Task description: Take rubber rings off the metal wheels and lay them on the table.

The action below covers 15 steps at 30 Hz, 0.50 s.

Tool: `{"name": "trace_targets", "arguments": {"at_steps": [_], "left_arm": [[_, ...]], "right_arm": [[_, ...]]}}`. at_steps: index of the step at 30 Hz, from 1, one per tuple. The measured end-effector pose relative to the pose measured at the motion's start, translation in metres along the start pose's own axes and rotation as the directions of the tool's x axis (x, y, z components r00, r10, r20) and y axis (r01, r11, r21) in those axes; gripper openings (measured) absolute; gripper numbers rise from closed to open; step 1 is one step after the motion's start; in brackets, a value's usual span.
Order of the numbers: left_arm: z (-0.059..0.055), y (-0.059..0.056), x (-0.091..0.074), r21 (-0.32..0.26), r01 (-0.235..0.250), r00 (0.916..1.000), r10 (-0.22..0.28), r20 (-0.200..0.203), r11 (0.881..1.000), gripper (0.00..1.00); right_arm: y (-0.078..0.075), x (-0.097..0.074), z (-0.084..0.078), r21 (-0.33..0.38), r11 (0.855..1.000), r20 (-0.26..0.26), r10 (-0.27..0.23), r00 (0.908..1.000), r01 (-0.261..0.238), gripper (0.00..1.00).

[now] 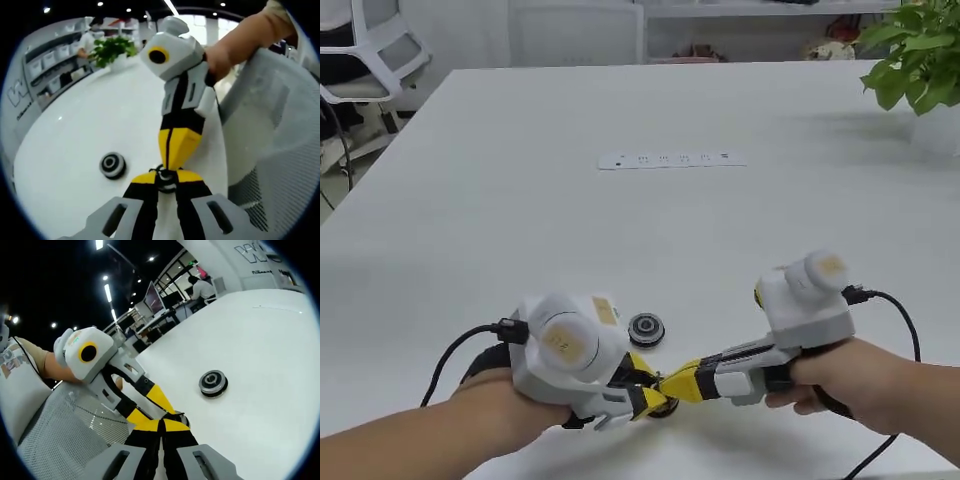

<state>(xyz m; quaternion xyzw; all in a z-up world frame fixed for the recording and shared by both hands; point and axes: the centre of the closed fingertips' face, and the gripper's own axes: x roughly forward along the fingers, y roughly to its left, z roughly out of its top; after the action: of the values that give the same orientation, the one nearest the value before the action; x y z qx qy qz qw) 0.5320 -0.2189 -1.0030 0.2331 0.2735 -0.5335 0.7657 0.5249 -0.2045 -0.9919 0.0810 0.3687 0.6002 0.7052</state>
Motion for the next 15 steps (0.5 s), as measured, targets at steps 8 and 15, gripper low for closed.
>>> {"name": "trace_targets", "arguments": {"at_steps": [8,15], "left_arm": [[0.0005,-0.0015,-0.0011,-0.003,0.009,0.9998,-0.009,0.019,1.000,0.13],[0.0011,-0.0029,-0.0018,-0.010,0.013,0.9998,-0.013,0.013,1.000,0.14]], "right_arm": [[-0.0032,-0.0064,-0.0033,-0.005,1.000,0.006,-0.013,0.9999,0.013,0.00],[-0.0068,-0.0088,-0.0041,-0.015,1.000,0.004,-0.025,0.9997,0.025,0.00]]}}
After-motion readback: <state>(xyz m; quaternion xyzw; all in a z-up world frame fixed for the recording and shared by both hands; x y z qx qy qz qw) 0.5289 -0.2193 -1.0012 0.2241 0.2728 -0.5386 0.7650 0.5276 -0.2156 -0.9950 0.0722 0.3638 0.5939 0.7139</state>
